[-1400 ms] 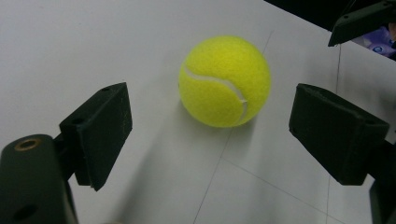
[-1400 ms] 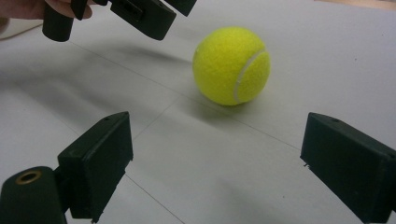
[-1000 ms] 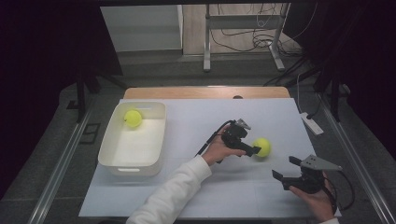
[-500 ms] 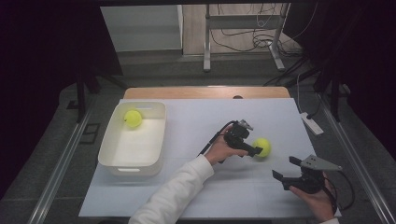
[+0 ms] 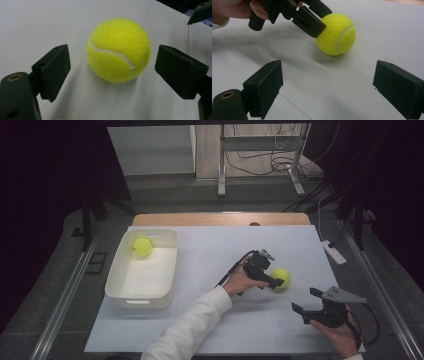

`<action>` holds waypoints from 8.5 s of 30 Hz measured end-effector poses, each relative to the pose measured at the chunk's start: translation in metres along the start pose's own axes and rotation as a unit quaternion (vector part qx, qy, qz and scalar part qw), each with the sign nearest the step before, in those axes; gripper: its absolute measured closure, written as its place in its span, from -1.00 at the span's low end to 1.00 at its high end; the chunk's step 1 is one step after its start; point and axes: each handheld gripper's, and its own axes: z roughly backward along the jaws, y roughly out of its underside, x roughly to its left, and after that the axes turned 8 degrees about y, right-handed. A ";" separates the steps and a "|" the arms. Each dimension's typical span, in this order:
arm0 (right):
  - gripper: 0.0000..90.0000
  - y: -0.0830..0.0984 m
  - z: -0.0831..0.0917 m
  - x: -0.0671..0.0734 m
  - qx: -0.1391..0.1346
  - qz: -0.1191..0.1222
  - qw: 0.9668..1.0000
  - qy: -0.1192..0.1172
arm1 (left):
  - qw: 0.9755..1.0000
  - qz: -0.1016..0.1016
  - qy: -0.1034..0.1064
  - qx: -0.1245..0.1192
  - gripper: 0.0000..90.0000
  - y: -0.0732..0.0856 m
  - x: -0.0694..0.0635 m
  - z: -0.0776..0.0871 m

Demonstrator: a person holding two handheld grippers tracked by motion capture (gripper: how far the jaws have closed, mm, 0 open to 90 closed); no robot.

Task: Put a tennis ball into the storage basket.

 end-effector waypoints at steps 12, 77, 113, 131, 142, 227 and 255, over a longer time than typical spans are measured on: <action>-0.80 0.000 0.001 -0.001 -0.001 0.001 1.000 0.000 | 1.000 0.001 0.002 0.003 -0.69 -0.002 0.001 -0.009; -0.80 0.000 0.002 -0.001 -0.003 0.002 1.000 0.004 | 1.000 -0.019 -0.005 -0.011 -0.40 -0.010 -0.006 0.004; -0.80 -0.001 0.000 0.001 -0.001 0.006 1.000 0.007 | 0.998 -0.035 -0.026 -0.054 -0.40 0.001 -0.013 0.055; -0.80 -0.001 -0.001 0.002 0.000 0.007 1.000 0.008 | 0.996 -0.037 -0.037 -0.072 -0.40 0.005 -0.018 0.078; -0.80 -0.001 -0.001 0.002 0.001 0.007 1.000 0.009 | 0.995 -0.040 -0.045 -0.079 -0.40 0.008 -0.019 0.090; -0.79 -0.008 -0.014 0.005 0.004 0.018 1.000 -0.002 | 0.984 -0.013 -0.111 -0.140 -0.40 0.039 -0.009 0.182; -0.79 -0.010 -0.017 0.006 0.003 0.021 1.000 -0.006 | 0.979 -0.001 -0.139 -0.150 -0.40 0.056 -0.005 0.209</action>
